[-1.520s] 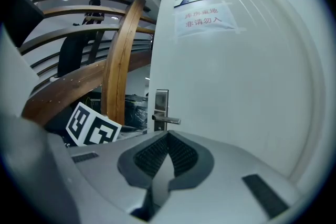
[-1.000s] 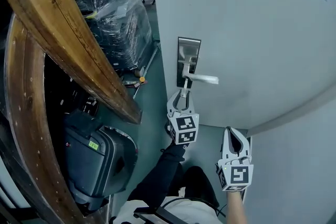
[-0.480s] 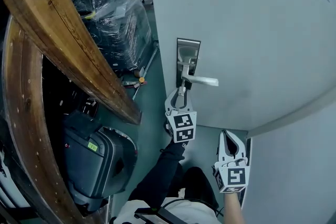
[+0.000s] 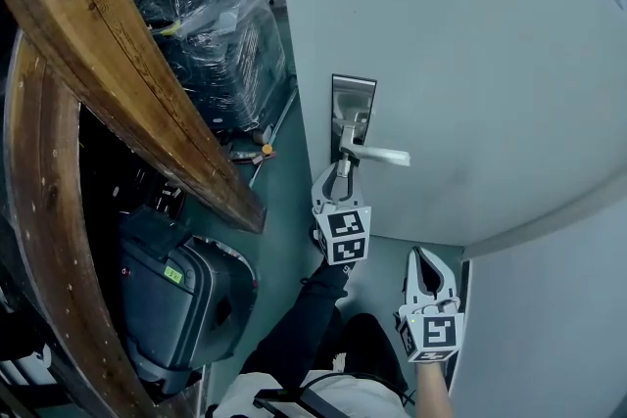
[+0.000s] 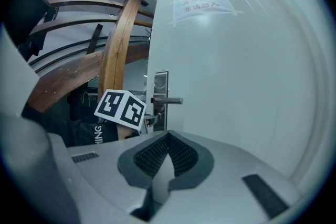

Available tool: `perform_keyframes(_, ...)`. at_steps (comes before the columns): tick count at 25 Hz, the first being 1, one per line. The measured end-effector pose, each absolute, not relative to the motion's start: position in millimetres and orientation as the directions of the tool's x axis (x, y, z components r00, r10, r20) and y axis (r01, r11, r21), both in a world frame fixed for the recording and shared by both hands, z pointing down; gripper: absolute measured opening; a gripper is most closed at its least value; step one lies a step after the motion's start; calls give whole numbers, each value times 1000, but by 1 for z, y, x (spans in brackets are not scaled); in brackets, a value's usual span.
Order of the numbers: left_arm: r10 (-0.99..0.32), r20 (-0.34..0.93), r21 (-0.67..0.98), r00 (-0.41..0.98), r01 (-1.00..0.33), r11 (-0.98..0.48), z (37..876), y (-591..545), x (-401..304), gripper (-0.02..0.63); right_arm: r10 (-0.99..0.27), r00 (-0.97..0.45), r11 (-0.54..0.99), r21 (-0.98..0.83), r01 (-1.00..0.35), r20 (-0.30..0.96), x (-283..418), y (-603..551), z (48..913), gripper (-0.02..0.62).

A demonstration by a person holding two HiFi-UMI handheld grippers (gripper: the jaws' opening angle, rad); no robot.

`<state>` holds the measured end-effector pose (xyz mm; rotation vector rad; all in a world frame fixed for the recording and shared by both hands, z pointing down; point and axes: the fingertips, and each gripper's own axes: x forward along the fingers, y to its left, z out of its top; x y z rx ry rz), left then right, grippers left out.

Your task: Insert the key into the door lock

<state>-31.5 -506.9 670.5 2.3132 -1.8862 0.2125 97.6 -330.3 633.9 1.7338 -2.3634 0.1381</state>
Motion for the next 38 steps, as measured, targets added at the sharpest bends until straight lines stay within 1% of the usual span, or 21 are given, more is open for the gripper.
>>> perform_keyframes(16,-961,205,10,187,-982,-189,671,-518,-30,117,-939,-263,275,25,-961,221,106,-333,637,3)
perform_keyframes(25,-955,219,4,201,-979,-205,674,-531,-29,117,-940,-251,263,23,-964,230,103,-327,643,3)
perform_keyframes(28,-949,218,-2,228,-972,-234,677,-533,-26,117,-941,-240,252,22,-967,238,106,-322,647,3)
perform_keyframes(32,-925,270,4,268,-961,-277,684,-525,-24,118,-939,-231,240,6,-971,254,108,-312,645,3)
perform_keyframes(34,-913,302,-2,273,-958,-287,689,-511,-27,147,-935,-238,246,-2,-969,264,105,-309,637,3)
perform_keyframes(38,-894,338,18,294,-952,-306,686,-466,-36,147,-935,-239,245,-8,-969,262,101,-312,605,3)
